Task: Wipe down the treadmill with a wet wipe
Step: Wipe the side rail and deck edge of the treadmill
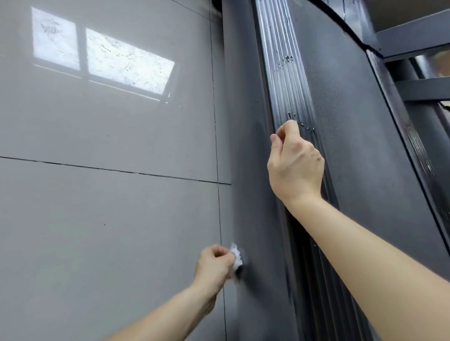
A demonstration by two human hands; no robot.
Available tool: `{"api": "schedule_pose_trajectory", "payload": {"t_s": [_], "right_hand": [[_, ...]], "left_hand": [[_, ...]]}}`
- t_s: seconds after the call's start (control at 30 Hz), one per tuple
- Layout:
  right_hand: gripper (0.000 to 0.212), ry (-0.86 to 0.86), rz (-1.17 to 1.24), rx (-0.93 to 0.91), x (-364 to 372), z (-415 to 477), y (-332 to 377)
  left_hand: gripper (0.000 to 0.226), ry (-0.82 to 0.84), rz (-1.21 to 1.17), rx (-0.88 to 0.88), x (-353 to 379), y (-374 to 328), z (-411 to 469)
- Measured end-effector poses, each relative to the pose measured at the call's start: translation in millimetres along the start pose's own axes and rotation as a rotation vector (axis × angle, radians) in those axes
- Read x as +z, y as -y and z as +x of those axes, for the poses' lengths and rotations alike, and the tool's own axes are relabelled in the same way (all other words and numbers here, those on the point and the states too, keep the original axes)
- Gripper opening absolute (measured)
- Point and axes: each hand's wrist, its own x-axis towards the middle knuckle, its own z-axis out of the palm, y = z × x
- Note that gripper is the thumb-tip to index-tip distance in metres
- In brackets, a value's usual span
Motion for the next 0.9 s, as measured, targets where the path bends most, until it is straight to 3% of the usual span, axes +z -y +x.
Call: {"api": "schedule_pose_trajectory", "payload": {"t_s": [0.07, 0.2, 0.3, 0.43, 0.53, 0.6, 0.8, 0.9], "right_hand": [[0.017, 0.006, -0.011, 0.002, 0.3, 0.9, -0.9], [0.019, 0.022, -0.027, -0.005, 2.1, 1.1, -1.3], [0.019, 0.022, -0.039, -0.016, 2.0, 0.8, -2.0], [0.019, 0.035, -0.056, -0.017, 1.8, 1.8, -1.6], [0.016, 0.049, -0.07, -0.013, 2.5, 4.0, 0.6], [0.013, 0.058, -0.083, -0.012, 2.7, 3.3, 2.7], [0.012, 0.053, -0.086, -0.011, 6.0, 1.7, 1.0], [0.008, 0.045, -0.04, -0.014, 3.5, 1.0, 1.4]], "left_hand": [[0.021, 0.003, 0.005, 0.048, 2.3, -8.5, -6.7], [0.019, -0.119, -0.11, 0.281, 13.8, -101.8, 29.5], [0.016, -0.158, -0.051, 0.392, 15.7, -140.9, 48.5], [0.016, -0.105, -0.085, 0.292, 14.9, -78.7, 20.6], [0.016, 0.049, -0.149, 0.0, 6.3, -14.8, -11.7], [0.021, 0.137, -0.142, -0.125, 0.7, -14.5, -18.0], [0.02, -0.001, -0.049, 0.134, 12.2, -115.3, 1.2], [0.017, -0.105, -0.008, 0.213, 21.9, -127.1, -3.5]]}}
